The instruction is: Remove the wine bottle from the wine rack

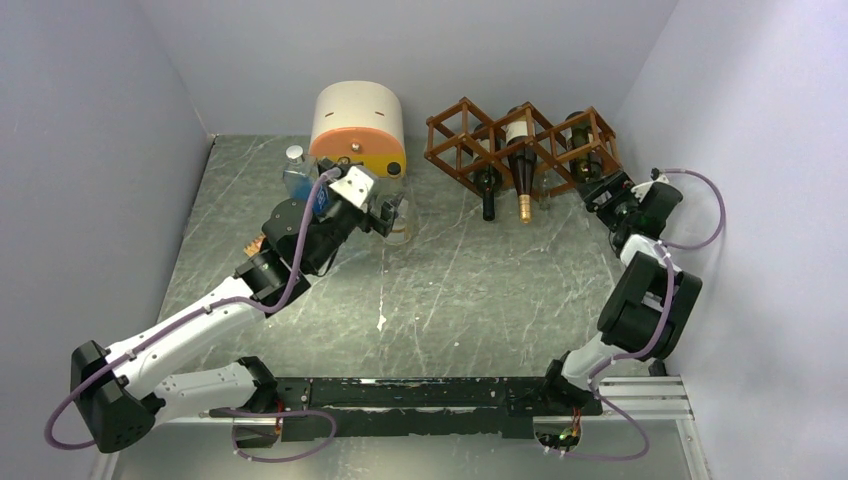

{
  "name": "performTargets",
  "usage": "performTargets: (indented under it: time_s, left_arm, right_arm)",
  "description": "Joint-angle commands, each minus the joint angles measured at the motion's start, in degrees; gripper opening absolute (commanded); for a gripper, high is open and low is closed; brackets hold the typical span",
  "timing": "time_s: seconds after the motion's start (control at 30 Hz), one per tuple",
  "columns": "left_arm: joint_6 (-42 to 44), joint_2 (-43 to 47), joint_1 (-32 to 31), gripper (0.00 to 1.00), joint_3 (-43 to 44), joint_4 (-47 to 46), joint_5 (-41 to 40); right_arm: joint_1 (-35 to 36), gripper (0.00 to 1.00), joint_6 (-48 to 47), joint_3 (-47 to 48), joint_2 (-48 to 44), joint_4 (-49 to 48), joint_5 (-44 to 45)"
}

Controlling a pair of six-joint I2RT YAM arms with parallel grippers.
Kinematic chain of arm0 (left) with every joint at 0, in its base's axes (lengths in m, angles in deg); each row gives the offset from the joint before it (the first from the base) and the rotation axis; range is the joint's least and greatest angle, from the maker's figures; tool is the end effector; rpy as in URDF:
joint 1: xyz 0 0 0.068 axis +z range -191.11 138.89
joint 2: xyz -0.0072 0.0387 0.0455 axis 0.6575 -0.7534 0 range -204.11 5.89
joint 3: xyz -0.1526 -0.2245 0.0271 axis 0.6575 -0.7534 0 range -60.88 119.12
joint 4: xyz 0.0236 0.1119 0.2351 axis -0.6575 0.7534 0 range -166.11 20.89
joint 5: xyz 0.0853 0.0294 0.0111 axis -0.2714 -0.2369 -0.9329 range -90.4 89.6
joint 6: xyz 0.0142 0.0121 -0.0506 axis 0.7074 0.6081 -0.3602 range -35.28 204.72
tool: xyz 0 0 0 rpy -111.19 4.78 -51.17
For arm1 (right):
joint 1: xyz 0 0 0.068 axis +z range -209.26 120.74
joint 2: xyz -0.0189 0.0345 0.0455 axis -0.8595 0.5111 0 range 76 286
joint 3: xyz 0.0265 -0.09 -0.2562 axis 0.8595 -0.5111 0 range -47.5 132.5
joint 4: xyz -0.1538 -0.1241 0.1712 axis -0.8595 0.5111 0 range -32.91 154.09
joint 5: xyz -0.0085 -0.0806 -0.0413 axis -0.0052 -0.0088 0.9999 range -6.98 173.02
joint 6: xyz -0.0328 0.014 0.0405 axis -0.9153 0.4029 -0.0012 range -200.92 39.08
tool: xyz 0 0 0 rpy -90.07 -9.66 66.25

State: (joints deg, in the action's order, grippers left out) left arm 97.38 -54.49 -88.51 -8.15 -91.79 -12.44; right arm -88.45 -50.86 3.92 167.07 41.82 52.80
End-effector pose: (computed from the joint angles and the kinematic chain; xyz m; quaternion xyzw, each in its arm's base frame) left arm 0.1734 -0.1776 0.3851 0.2579 0.6043 -0.1585 0.7370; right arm 0.3119 -0.1537 0.2241 0.2783 0.7752 0.2231 0.5214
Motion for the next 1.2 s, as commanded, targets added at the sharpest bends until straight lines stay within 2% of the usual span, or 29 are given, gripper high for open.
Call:
performTargets:
  time_s: [0.0,0.2,0.4,0.87,0.93,1.0,1.17]
  left_arm:
    - [-0.06,-0.88,-0.25,0.96,-0.5,-1.69,1.45]
    - [-0.2,-1.59,-0.28,0.96,-0.32,-1.32,1.74]
    - [-0.49,-1.82,-0.26,0.96,-0.35,-1.37,1.95]
    - [-0.36,-2.65,-1.03,0.95,-0.26,-1.2,2.09]
    - [-0.36,-2.64,-1.1,0.95,-0.26,-1.12,2.1]
    - [-0.23,-2.57,-1.16,0.95,-0.26,-1.17,1.88]
    - [0.13,-2.46,-1.42,0.95,-0.35,-1.15,1.5]
  right_arm:
    - [-0.51,0.85,1.73,2.65,3.87,-6.65,-7.79]
    - [-0.53,0.69,0.87,5.18,7.07,-6.53,-9.86]
    - [-0.52,0.57,-0.89,7.43,7.86,-5.42,-9.69]
    - [0.0,0.57,-2.96,10.06,11.14,-5.66,-13.94]
    - [0.33,0.55,-3.08,9.87,11.12,-5.92,-14.06]
    - [0.51,0.49,-2.97,9.71,11.06,-6.08,-13.85]
    - [0.51,0.23,-3.21,9.03,9.38,-4.73,-10.92]
